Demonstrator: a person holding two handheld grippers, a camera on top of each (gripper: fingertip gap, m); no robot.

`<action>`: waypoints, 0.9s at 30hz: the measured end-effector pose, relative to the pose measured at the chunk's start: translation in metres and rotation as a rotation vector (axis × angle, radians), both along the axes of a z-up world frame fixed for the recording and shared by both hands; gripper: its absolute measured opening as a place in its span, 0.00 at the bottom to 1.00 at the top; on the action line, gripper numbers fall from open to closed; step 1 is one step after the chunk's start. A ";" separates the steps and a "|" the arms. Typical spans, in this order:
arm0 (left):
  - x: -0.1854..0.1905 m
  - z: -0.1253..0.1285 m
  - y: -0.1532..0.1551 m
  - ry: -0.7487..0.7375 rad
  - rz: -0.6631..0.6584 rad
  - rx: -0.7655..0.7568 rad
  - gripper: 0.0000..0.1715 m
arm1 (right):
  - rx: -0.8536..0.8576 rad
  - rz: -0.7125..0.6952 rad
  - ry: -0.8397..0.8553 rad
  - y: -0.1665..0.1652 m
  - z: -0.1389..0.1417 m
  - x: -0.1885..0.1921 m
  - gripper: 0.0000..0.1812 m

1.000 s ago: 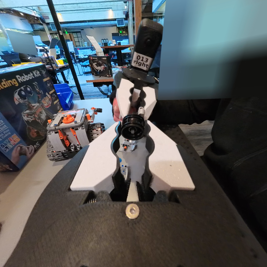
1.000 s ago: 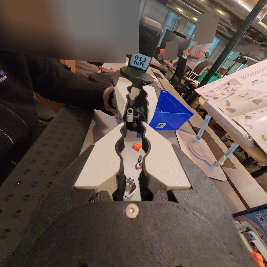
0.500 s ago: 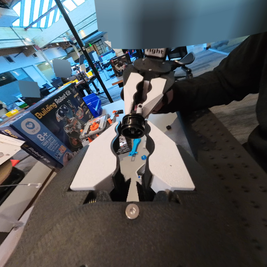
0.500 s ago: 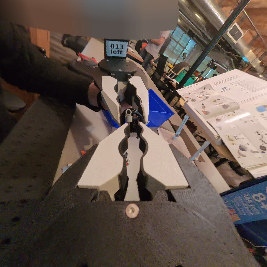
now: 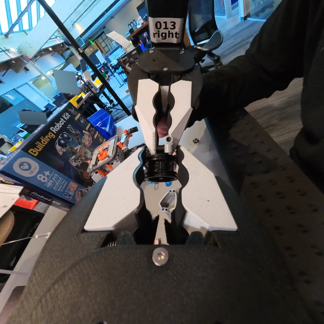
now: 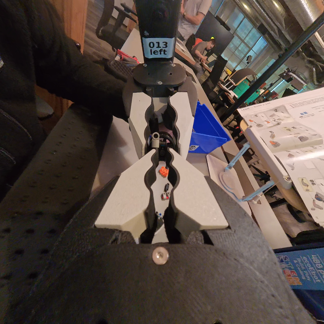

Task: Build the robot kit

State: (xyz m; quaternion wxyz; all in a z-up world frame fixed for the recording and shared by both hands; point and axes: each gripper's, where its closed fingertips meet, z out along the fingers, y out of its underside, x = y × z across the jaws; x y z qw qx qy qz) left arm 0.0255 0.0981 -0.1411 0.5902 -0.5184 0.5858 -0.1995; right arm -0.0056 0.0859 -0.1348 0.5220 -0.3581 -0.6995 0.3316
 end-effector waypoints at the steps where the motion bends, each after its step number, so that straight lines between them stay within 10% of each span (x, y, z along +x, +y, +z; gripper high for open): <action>1: -0.001 -0.001 -0.001 0.031 0.007 0.029 0.19 | 0.016 -0.002 -0.005 -0.001 -0.001 0.000 0.02; 22: -0.002 -0.003 -0.022 -0.102 -0.136 -0.192 0.19 | 0.202 -0.018 -0.033 -0.016 -0.006 0.001 0.03; 27: -0.003 -0.002 -0.021 -0.050 -0.085 -0.078 0.18 | 0.003 0.047 -0.017 -0.018 -0.003 0.001 0.02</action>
